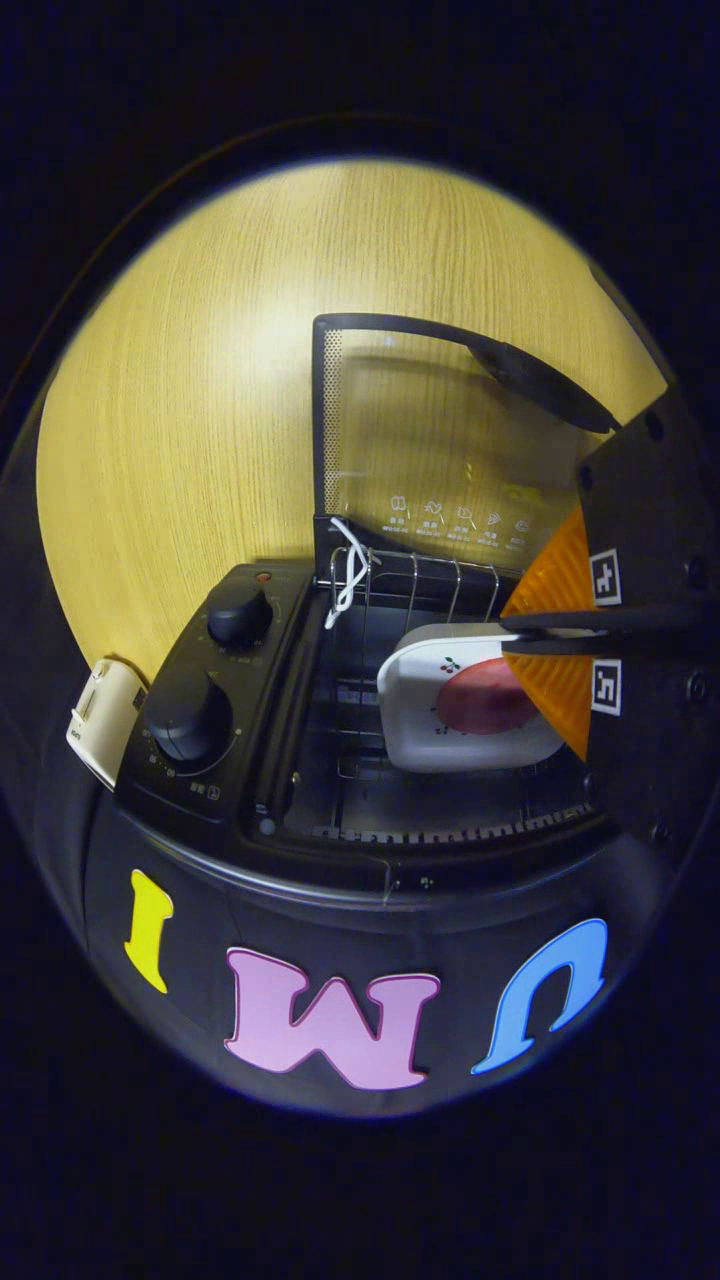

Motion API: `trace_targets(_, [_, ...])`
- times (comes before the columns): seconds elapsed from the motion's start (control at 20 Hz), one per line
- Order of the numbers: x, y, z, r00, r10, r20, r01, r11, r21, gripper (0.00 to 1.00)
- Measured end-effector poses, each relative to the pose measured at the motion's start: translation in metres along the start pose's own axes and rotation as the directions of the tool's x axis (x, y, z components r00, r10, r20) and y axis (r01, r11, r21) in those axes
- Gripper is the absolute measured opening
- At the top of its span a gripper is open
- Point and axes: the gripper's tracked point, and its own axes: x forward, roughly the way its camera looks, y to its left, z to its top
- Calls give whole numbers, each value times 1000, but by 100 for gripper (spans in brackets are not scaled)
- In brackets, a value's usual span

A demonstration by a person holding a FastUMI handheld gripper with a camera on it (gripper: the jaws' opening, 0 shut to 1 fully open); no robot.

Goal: Open the toaster oven, put the food inside, and close the toaster oven door.

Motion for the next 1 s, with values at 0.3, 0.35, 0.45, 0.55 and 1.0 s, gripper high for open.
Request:
trace_targets(0.3, [-20,2,0,999,46,-15,-46,999,5,29])
trace_targets(0.35, [-25,0,4,999,52,-13,-52,999,3,30])
trace_targets(0.45, [-40,-9,6,998,57,-35,-58,998,-27,32])
trace_targets(0.55, [-61,-19,1,994,83,-65,-91,987,-134,31])
trace_targets(1.0, [-121,-123,-10,975,99,-197,-217,587,-780,91])
